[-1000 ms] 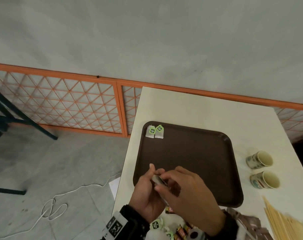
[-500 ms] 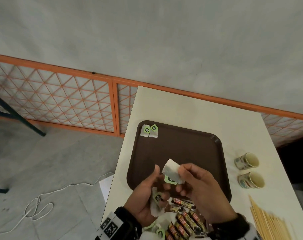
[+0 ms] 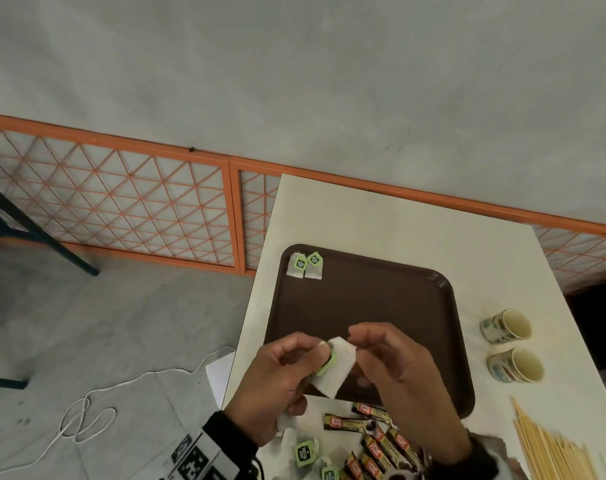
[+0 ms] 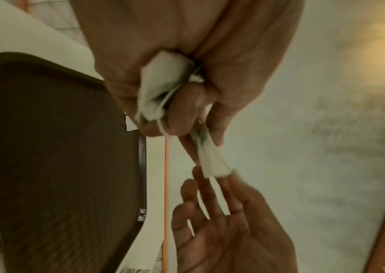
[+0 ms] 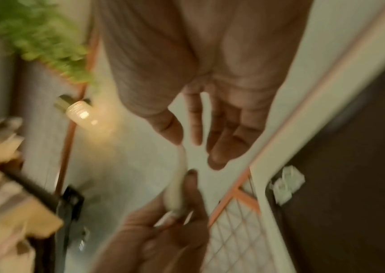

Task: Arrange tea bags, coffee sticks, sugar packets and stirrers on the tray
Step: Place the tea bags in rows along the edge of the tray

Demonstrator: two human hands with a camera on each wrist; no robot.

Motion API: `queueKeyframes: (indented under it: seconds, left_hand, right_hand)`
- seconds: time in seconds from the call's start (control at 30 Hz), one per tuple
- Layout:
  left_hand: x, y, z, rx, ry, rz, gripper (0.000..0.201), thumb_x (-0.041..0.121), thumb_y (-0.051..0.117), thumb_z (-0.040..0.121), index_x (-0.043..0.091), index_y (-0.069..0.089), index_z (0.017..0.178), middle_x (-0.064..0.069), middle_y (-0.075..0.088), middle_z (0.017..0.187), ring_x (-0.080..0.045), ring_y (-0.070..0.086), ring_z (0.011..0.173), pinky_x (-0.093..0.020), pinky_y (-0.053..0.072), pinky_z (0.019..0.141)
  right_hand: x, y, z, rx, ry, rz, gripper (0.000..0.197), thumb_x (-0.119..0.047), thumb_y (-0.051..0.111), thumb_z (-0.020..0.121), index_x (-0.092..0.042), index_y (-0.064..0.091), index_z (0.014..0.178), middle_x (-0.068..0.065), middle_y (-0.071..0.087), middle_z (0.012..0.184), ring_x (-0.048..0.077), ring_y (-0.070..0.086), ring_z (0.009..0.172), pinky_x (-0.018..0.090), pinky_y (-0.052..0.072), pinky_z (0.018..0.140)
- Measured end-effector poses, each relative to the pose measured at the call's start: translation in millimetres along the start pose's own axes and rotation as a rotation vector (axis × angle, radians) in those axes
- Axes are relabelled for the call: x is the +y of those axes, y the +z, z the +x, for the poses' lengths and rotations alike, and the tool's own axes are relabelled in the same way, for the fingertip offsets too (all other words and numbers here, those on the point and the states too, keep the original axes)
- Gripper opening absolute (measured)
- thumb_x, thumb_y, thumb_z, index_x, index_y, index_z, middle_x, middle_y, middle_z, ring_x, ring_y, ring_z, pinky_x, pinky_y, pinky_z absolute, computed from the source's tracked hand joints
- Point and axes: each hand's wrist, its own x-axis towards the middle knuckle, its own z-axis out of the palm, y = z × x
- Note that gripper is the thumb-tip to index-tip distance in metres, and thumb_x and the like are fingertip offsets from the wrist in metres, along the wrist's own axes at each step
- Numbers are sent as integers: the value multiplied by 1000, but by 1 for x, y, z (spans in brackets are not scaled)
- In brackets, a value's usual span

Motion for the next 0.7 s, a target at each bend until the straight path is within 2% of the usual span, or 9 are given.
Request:
queueKeyframes:
  seconds: [0.03,0.07,0.1,0.2,0.3,0.47,0.53,0.6,0.7]
  left_hand:
    - [-1,0,1,60,41,23,20,23,70,83,4,69,90,3,53,57,-5,29,36,-16,25,37]
    - [-3,1,2,115,72,29,22,24,71,82,4,69,90,2,53,58,-7,31,37,-17,26,37]
    - [-5,1,2,169,90,19,23,25,72,81,3,69,88,0,53,58,-8,33,38,-18,26,37]
    - [-7,0,1,282,71,-68,21,23,71,83,3,68,82,-2,51,55,-8,32,37,-18,27,34]
    - [-9,-2,2,341,3,-140,19,25,69,86,7,73,82,-1,51,53,-6,30,36,-17,25,34]
    - [-13,-3,10,495,-23,-90,19,28,67,88,12,77,87,5,55,44,-7,39,33,-18,28,38]
    - [-15,-8,17,537,-2,-18,17,29,68,85,17,78,91,-1,67,59,-9,49,37,-19,33,36]
    - [-16,-13,25,548,3,72,16,29,68,86,19,76,95,-6,73,74,-8,55,40,-19,37,37]
    - [-15,-19,35,539,-12,86,20,27,66,89,10,75,92,-3,66,59,-8,47,36,-19,35,37]
  right_hand:
    - [-4,7,1,9,98,63,15,-23,65,89,-24,67,103,-6,73,88,14,71,78,24,58,66]
    - [-3,14,2,4,150,91,19,-32,65,85,-23,68,102,-1,74,82,14,70,71,23,57,63]
    - [-2,22,2,2,181,112,20,-33,66,85,-21,70,99,3,73,77,14,69,66,23,56,61]
    - [6,42,8,99,196,113,6,-21,67,90,-21,74,91,6,72,69,15,66,60,23,56,60]
    - [19,54,17,174,213,77,12,-16,66,92,-23,75,92,3,72,70,16,66,61,22,56,60]
    - [25,77,31,146,278,121,18,-14,61,94,-24,73,103,-1,74,84,13,70,74,20,56,63]
    - [27,81,37,139,288,103,17,-16,60,95,-25,72,103,-3,73,84,10,70,71,18,55,61]
    - [29,82,43,132,286,78,14,-19,60,95,-28,70,97,-2,72,78,12,68,68,18,54,60]
    - [27,81,51,71,294,87,12,-27,63,92,-36,68,88,-3,72,75,18,69,70,22,58,63]
